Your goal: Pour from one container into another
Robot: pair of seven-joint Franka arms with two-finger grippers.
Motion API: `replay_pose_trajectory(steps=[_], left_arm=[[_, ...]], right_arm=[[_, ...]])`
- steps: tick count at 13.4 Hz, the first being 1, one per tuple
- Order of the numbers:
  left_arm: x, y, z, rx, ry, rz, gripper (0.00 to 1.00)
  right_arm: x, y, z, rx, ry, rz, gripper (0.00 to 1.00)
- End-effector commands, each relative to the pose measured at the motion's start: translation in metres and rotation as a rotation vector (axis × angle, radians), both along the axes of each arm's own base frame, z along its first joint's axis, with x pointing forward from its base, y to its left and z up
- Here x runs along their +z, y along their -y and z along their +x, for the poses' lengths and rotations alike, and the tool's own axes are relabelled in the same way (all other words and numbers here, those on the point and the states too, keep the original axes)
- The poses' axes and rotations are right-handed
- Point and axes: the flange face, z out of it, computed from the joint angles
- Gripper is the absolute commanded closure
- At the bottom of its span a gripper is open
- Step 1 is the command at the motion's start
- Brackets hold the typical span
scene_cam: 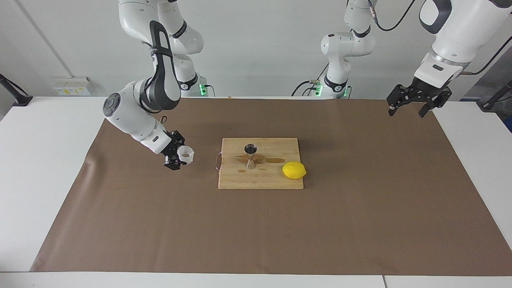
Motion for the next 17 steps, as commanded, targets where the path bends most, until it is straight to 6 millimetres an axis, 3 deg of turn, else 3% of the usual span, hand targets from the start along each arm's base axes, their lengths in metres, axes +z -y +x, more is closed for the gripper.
replay_pose_trajectory(steps=[1, 4, 8, 9, 11, 14, 17], left_arm=[[0.002, 0.001, -0.003, -0.01, 0.008, 0.011, 0.0], [0.003, 0.001, -0.004, -0.01, 0.008, 0.011, 0.0], [0.003, 0.001, -0.004, -0.01, 0.007, 0.011, 0.0], [0.003, 0.002, -0.004, -0.012, 0.008, 0.011, 0.0], [0.002, 0.002, -0.003, -0.012, 0.006, 0.011, 0.0], [0.002, 0.002, -0.003, -0.012, 0.006, 0.011, 0.0], [0.002, 0.002, -0.003, -0.012, 0.006, 0.011, 0.0]], right_arm=[[-0.023, 0.02, -0.002, 0.015, 0.015, 0.059, 1.0], [-0.05, 0.047, -0.001, 0.035, 0.039, 0.09, 1.0], [-0.064, 0.069, -0.004, 0.032, 0.032, 0.099, 1.0], [-0.064, 0.071, -0.005, 0.029, 0.031, 0.101, 0.89], [-0.063, 0.075, -0.006, 0.023, 0.029, 0.101, 0.0], [-0.054, 0.079, -0.005, 0.019, 0.043, 0.094, 0.0], [-0.018, 0.079, -0.004, -0.002, 0.089, 0.072, 0.0]])
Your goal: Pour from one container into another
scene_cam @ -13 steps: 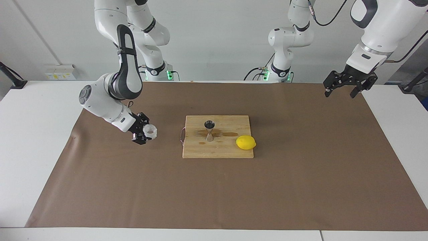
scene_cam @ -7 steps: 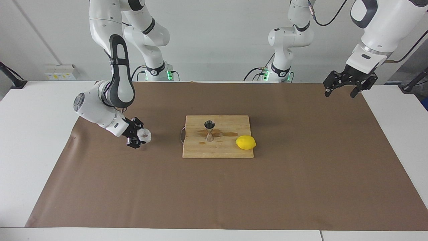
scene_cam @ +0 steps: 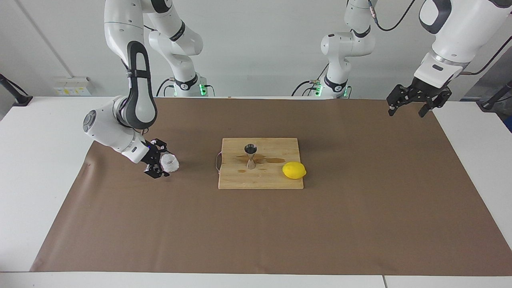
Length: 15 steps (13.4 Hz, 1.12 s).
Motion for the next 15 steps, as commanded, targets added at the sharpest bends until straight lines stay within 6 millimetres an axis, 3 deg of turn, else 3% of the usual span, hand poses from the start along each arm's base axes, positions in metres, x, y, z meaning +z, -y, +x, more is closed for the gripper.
replay_pose_trajectory(steps=[1, 4, 7, 9, 12, 15], left_arm=[[0.003, 0.0, -0.004, -0.01, 0.007, 0.011, 0.0], [0.001, 0.001, -0.004, -0.011, 0.003, 0.011, 0.0], [0.001, 0.001, -0.004, -0.01, 0.003, 0.01, 0.0], [0.001, 0.002, -0.004, -0.013, 0.003, 0.01, 0.0], [0.001, 0.001, -0.004, -0.011, 0.003, 0.01, 0.0], [0.001, 0.001, -0.003, -0.011, 0.004, 0.01, 0.0]], right_arm=[[0.043, 0.005, -0.003, -0.043, 0.056, -0.005, 0.0], [0.09, 0.011, -0.003, -0.091, 0.073, -0.107, 0.0], [0.145, 0.0, 0.002, -0.233, 0.066, -0.18, 0.0], [0.179, -0.02, -0.001, -0.381, 0.051, -0.245, 0.0], [0.211, -0.048, -0.006, -0.71, -0.058, -0.249, 0.0], [0.248, -0.082, 0.001, -0.985, -0.057, -0.336, 0.0]])
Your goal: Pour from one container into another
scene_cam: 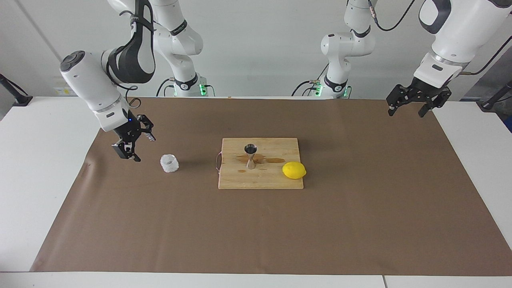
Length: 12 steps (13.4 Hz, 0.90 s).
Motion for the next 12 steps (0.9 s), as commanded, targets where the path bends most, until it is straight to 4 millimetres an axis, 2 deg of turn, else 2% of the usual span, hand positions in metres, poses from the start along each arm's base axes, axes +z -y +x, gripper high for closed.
replay_pose_trajectory(steps=[1, 4, 8, 10, 12], left_arm=[[0.001, 0.001, -0.004, -0.01, 0.001, 0.01, 0.0], [0.002, 0.001, -0.003, -0.01, 0.007, 0.01, 0.0], [0.002, 0.001, -0.003, -0.011, 0.006, 0.01, 0.0], [0.002, 0.001, -0.003, -0.008, 0.006, 0.01, 0.0], [0.001, 0.001, -0.003, -0.01, 0.003, 0.01, 0.0]], right_arm=[[0.029, -0.02, 0.003, -0.266, -0.022, -0.041, 0.0], [0.058, -0.029, 0.002, -0.554, -0.068, -0.006, 0.0], [0.098, -0.026, 0.003, -0.766, -0.108, 0.008, 0.0], [0.106, -0.026, 0.004, -0.801, -0.131, -0.005, 0.0], [0.102, -0.027, 0.004, -0.801, -0.138, -0.012, 0.0]])
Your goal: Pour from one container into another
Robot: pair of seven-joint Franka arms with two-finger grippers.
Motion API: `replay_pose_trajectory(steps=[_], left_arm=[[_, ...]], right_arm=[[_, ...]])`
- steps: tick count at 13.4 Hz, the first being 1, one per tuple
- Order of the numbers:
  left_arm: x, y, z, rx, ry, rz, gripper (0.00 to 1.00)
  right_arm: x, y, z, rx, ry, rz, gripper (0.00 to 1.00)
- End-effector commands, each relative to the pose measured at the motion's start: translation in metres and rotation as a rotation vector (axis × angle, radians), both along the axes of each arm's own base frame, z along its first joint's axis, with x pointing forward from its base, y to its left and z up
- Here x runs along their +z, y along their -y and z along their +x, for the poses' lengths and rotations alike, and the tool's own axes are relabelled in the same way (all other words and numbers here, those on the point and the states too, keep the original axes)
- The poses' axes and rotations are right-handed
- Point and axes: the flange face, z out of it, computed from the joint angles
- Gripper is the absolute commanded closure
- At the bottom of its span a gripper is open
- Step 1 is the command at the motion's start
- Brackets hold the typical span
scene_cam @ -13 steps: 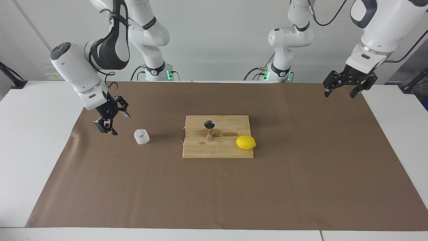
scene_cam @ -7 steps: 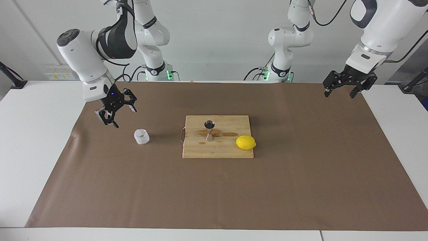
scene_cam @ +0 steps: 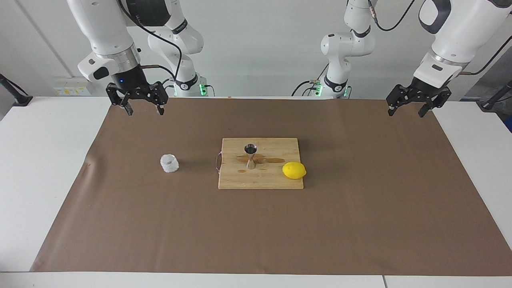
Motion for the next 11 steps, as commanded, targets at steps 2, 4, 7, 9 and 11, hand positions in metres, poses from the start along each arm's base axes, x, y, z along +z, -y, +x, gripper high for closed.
replay_pose_trajectory(steps=[2, 4, 7, 9, 11], left_arm=[[0.002, 0.0013, -0.0035, -0.011, 0.004, 0.01, 0.0], [0.0022, 0.0013, -0.0033, -0.011, 0.006, 0.01, 0.0], [0.0012, 0.0004, -0.0036, -0.009, 0.001, 0.01, 0.0], [0.0023, 0.0013, -0.0032, -0.009, 0.007, 0.01, 0.0], [0.0035, 0.0013, -0.0034, -0.011, 0.007, 0.01, 0.0]], right_arm=[[-0.0047, 0.0015, 0.0064, -0.024, -0.027, -0.023, 0.0], [-0.0054, 0.0015, 0.0051, -0.024, -0.031, -0.023, 0.0], [-0.0048, 0.0015, 0.0045, -0.023, -0.031, -0.024, 0.0], [-0.0052, 0.0015, 0.0034, -0.024, -0.033, -0.024, 0.0], [-0.0059, 0.0007, 0.0026, -0.023, -0.04, -0.025, 0.0]])
